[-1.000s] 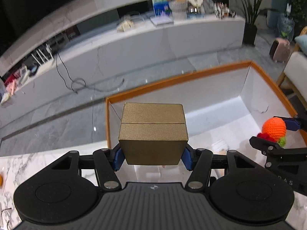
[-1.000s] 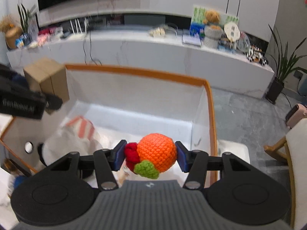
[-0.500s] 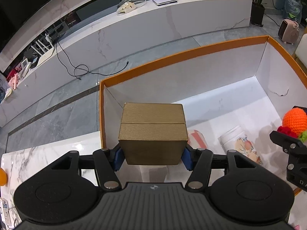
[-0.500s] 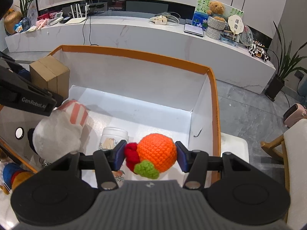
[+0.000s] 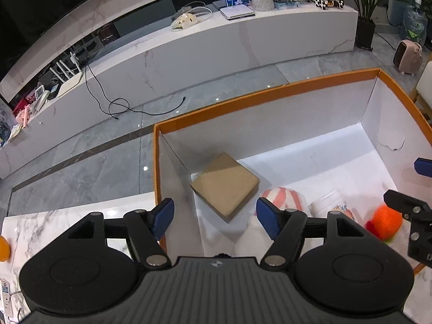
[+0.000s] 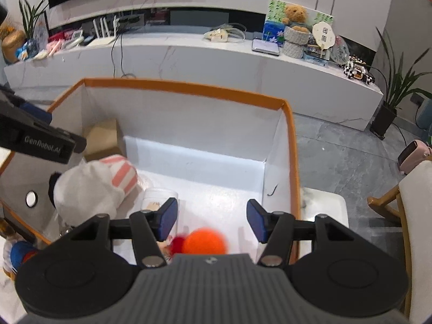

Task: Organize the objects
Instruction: 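Release the cardboard box and fruit into the orange box, then move both tools back toward the sailor teddy bear and card box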

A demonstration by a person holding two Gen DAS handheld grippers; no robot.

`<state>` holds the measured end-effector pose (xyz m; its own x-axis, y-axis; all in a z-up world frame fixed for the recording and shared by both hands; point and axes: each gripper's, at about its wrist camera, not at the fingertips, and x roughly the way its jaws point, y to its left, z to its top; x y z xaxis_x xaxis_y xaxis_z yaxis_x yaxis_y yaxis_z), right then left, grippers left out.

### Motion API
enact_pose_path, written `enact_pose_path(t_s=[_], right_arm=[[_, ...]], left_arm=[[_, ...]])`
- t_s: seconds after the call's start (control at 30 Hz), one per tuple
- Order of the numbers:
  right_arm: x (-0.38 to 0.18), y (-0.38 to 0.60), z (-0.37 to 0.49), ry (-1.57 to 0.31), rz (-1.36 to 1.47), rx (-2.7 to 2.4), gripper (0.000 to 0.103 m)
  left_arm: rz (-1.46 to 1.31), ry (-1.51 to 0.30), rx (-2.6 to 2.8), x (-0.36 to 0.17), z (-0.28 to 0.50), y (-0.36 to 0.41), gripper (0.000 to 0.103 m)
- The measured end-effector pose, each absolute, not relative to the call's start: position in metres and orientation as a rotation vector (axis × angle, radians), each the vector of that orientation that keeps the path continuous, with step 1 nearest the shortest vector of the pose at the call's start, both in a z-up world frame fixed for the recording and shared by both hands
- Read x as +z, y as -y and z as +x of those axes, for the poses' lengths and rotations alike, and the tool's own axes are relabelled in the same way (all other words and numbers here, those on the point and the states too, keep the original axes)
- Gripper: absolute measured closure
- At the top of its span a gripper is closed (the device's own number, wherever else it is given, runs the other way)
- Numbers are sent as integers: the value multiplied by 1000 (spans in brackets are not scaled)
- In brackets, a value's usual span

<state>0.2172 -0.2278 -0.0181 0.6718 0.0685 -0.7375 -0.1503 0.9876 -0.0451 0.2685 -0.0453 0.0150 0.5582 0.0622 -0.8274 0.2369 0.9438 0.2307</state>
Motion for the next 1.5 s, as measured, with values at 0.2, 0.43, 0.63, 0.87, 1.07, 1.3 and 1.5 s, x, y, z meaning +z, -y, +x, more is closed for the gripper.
enact_pose_path(t_s=[0.2,0.43,0.63,0.87,1.07,1.3,1.5], right_arm=[[2,243,203,-775,-11,110,42],[44,261,169,-669,119,110,37],[77,271,136,-590,185,92,36],[73,279,84,-591,200,75,35],[60,276,47,-631,168,104,34],[63,275,39,-625,165,137,33],[65,276,44,-623,175,141,33]], left_arm=[[267,-933,-132,29,253,40,23],[85,-865,-183,50,221,23,23],[-49,-794,-176,84,172,17,22],[-215,-733,-237,130,91,13,18],[-307,-719,-236,166,38,11,16],[-421,-656,-326,199,3,12,15],[-441,-610,-337,207,-2,15,14]])
